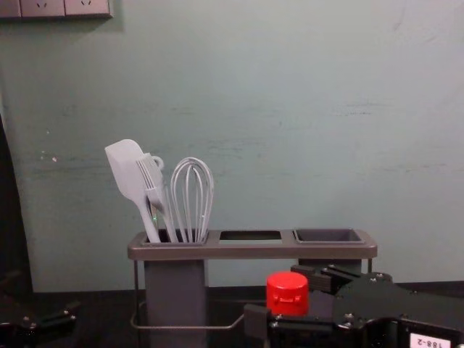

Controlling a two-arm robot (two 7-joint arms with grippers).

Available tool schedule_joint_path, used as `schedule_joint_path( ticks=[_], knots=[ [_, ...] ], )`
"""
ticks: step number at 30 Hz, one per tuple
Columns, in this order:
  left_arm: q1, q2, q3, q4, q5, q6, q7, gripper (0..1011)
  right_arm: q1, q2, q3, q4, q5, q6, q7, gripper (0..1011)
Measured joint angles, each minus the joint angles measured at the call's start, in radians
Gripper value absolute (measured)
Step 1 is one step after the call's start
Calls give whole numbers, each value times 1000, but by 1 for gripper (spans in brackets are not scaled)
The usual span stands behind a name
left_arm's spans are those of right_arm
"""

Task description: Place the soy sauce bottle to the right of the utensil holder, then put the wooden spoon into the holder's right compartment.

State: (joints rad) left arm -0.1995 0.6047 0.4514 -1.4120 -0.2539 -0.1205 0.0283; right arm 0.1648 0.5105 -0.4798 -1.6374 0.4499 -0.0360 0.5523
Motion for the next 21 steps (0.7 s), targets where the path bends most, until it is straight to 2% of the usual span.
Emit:
schedule_joint_path(
  ticks=[8,15,16,21],
  knots=[
    [0,0,0,0,0,0,0,1011,-1,0,0,-1,0,0,0,985],
    [0,0,0,0,0,0,0,1011,-1,1,1,-2,0,-1,0,836],
    [0,0,0,0,0,0,0,1011,-1,1,1,-2,0,-1,0,772],
    [0,0,0,0,0,0,0,1011,-2,1,1,-2,0,-1,0,638]
  ],
)
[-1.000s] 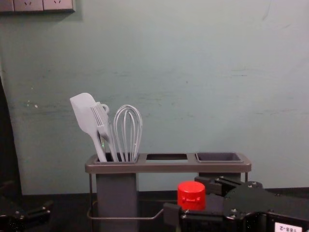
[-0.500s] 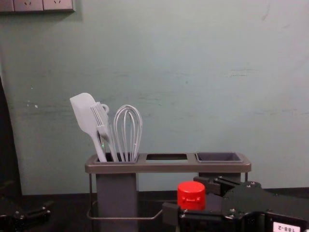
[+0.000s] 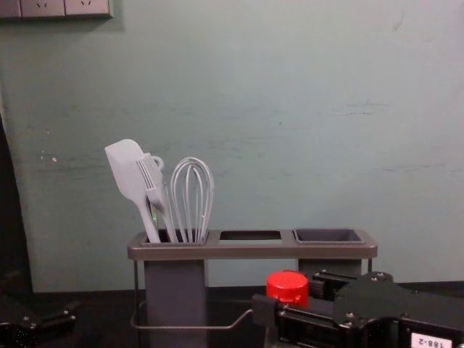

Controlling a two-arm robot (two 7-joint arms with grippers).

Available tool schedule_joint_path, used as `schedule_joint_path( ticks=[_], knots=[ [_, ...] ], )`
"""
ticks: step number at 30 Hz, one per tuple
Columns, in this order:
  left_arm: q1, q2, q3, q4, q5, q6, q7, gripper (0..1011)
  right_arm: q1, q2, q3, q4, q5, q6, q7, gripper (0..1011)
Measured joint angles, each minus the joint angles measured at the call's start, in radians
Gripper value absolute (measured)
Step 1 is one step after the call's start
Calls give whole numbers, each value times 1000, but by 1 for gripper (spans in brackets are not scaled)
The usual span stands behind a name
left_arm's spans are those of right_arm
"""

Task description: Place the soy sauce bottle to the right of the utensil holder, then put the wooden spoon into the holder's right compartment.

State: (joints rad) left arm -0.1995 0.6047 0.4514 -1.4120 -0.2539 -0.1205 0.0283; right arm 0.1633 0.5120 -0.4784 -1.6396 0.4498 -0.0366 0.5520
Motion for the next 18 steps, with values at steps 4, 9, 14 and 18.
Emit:
schedule_joint_path(
  ticks=[4,9,14,18],
  knots=[
    [0,0,0,0,0,0,0,1011,0,0,0,0,0,0,0,518],
    [0,0,0,0,0,0,0,1011,0,0,0,-1,0,0,0,392],
    [0,0,0,0,0,0,0,1011,0,0,0,-1,0,0,0,392],
    [0,0,0,0,0,0,0,1012,-13,10,7,-30,-7,-4,-9,392]
  ],
)
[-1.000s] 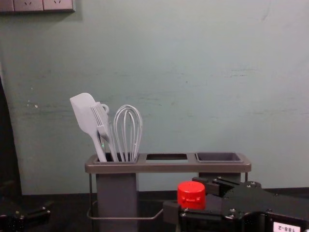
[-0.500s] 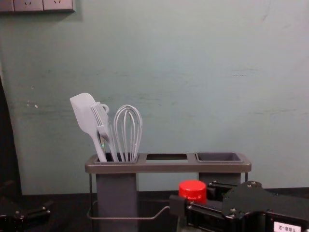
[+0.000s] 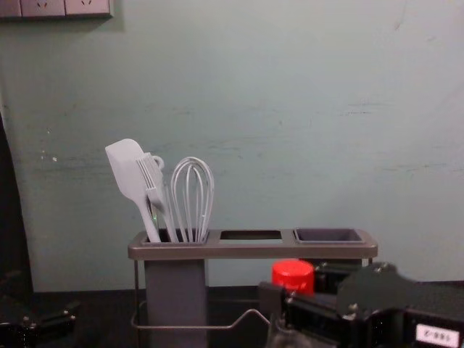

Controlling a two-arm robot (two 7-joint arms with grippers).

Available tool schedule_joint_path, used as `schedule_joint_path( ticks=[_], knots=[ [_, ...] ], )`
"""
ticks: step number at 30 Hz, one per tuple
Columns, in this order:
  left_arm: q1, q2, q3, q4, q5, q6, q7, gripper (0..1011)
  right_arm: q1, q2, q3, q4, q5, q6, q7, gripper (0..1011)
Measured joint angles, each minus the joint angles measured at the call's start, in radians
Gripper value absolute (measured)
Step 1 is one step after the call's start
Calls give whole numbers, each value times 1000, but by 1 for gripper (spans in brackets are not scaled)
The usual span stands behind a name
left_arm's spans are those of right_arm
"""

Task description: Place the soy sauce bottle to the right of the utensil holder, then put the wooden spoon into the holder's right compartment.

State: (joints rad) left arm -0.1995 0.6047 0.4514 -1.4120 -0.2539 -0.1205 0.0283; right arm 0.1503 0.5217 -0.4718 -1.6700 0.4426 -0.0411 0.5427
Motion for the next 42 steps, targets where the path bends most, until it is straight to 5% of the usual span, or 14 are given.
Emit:
schedule_joint_path(
  ticks=[5,11,15,18,25,29,33,42],
  knots=[
    [0,0,0,0,0,0,0,1012,-40,30,26,-79,-18,0,-33,392],
    [0,0,0,0,0,0,0,1011,-144,96,101,-206,-22,9,-79,390],
    [0,0,0,0,0,0,0,1011,-238,144,181,-258,0,-8,-99,390],
    [0,0,0,0,0,0,0,1012,-337,177,278,-265,47,-53,-102,390],
    [0,0,0,0,0,0,0,1012,-432,193,420,-217,108,-107,-109,390],
    [0,0,0,0,0,0,0,1011,-423,191,450,-190,114,-111,-110,392],
    [0,0,0,0,0,0,0,1011,-359,178,452,-139,116,-97,-107,392],
    [0,0,0,0,0,0,0,1011,-151,111,351,-3,96,-24,-73,390]
  ],
)
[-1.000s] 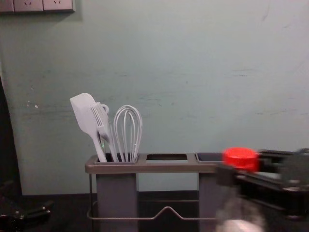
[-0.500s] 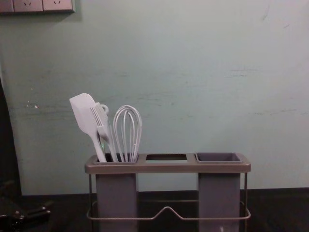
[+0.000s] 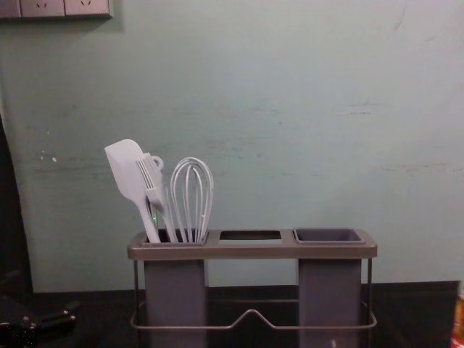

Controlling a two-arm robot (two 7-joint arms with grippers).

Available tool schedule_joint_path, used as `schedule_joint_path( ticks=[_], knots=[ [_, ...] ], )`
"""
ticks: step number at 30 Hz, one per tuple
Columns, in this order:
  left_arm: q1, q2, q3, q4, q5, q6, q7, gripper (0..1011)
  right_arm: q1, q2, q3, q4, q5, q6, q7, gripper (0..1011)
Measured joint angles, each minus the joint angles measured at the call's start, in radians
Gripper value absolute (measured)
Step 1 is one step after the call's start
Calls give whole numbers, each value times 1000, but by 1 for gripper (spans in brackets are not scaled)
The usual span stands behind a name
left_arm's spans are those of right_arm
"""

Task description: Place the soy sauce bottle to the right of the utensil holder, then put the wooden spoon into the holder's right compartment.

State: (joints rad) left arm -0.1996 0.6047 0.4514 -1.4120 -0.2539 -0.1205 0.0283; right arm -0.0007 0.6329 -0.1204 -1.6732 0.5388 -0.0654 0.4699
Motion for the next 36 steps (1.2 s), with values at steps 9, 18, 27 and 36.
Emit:
schedule_joint_path(
  ticks=[9,18,27,36],
  knots=[
    [0,0,0,0,0,0,0,1011,133,-50,-66,107,-29,24,12,390],
    [0,0,0,0,0,0,0,1012,236,-110,-120,222,-43,22,29,392],
    [0,0,0,0,0,0,0,1011,281,-138,-147,278,-56,16,35,390],
    [0,0,0,0,0,0,0,1011,303,-155,-158,318,-61,15,34,392]
  ],
)
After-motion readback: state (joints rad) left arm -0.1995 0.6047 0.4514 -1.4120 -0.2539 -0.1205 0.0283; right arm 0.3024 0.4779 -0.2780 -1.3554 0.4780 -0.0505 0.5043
